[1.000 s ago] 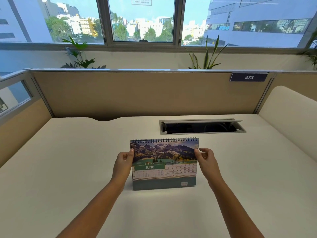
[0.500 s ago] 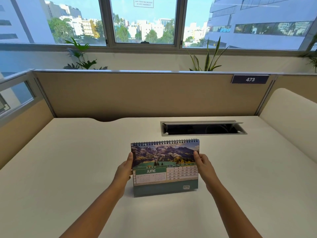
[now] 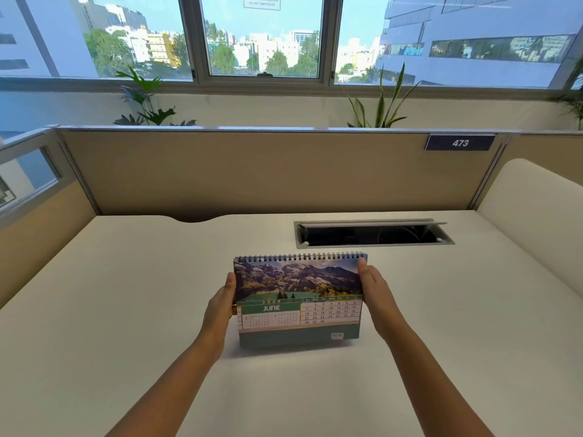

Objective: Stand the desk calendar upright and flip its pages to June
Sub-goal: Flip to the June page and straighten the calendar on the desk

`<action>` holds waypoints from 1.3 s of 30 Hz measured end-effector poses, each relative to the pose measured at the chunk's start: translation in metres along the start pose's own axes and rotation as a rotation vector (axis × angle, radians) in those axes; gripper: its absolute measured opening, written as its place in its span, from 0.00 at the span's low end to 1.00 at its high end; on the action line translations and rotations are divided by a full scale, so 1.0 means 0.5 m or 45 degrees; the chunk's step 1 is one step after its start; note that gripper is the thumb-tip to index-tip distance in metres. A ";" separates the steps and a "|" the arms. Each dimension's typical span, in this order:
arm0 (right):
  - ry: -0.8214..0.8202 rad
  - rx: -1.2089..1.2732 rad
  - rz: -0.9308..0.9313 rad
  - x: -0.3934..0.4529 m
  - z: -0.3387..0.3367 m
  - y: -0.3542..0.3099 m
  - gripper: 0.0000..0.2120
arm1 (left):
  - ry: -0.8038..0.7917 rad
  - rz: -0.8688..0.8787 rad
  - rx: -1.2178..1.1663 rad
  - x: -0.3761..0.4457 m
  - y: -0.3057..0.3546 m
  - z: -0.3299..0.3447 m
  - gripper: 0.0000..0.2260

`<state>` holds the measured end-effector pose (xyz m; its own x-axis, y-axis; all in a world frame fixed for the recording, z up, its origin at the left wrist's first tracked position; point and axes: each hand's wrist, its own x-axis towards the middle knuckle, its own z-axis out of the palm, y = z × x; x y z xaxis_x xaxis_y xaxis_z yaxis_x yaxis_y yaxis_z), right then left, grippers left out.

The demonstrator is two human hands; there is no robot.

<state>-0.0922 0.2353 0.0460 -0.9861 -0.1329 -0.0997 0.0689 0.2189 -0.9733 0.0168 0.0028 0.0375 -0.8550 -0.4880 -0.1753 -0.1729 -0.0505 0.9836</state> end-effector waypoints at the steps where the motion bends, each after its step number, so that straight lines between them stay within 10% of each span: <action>1: -0.006 -0.008 -0.008 0.001 0.003 -0.002 0.20 | -0.003 0.008 -0.001 0.003 0.000 -0.004 0.25; 12: -0.121 -0.159 0.103 -0.015 0.025 0.063 0.35 | -0.046 -0.139 0.017 0.018 -0.044 -0.020 0.27; 39: -0.246 -0.014 0.242 -0.025 0.021 0.164 0.27 | -0.097 -0.409 0.060 0.043 -0.155 -0.032 0.24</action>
<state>-0.0728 0.2445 -0.0347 -0.9084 -0.2699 -0.3192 0.2475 0.2681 -0.9311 0.0196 -0.0177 -0.0418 -0.7869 -0.3869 -0.4806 -0.4607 -0.1497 0.8748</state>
